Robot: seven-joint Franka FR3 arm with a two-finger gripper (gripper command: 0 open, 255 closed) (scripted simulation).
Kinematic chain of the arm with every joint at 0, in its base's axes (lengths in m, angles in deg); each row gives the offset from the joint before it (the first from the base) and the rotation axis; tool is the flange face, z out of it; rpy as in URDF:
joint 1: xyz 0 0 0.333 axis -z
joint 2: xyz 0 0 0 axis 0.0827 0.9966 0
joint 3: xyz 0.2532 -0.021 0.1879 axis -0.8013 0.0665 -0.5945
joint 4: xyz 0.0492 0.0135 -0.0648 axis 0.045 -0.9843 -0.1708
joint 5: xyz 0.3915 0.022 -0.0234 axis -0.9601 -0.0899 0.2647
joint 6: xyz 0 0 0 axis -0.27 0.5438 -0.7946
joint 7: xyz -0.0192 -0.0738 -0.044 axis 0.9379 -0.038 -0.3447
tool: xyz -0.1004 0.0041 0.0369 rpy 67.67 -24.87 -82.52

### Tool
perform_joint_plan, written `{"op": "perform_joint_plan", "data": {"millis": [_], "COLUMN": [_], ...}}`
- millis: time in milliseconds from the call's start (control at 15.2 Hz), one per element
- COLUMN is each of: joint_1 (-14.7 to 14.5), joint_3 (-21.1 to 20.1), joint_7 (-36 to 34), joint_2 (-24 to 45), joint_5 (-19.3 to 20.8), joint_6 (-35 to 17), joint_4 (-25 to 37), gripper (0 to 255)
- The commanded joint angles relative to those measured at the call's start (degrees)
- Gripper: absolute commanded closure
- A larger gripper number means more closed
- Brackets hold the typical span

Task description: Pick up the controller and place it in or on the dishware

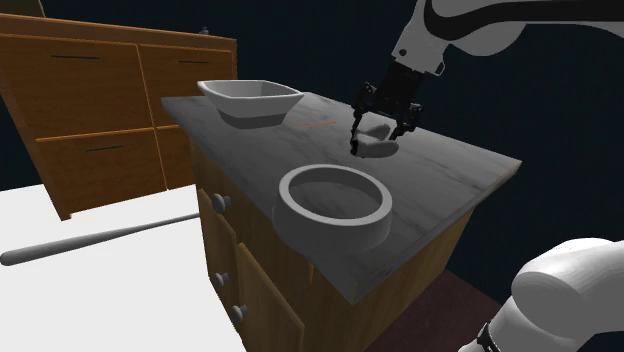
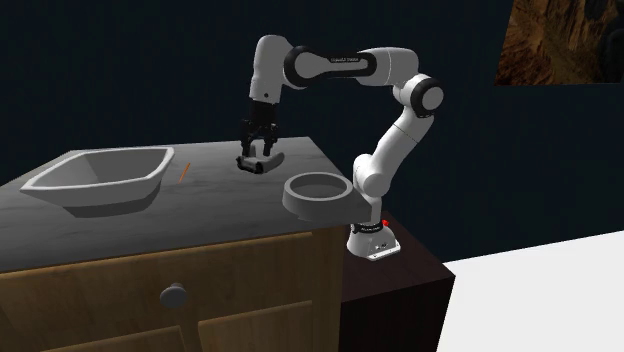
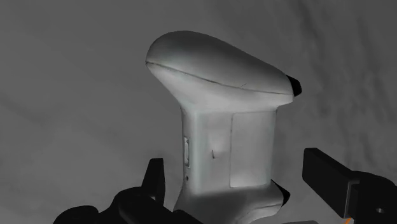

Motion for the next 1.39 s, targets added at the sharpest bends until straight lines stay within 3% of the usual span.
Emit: {"op": "perform_joint_plan", "data": {"millis": [0,660,726,1320], "joint_1": [-0.1,-0.2,-0.2,-0.2], "joint_3": [-0.4,-0.9,-0.9,-0.9], "joint_7": [-0.1,0.0,0.0,0.0], "joint_2": [0.3,0.6,0.6,0.6], "joint_5": [-0.4,-0.7,-0.7,-0.7], "joint_6": [-1.7,-3.7,-3.7,-3.7], "joint_4": [-1.3,-3.0,-3.0,-3.0], "gripper": [0,0,255,255]}}
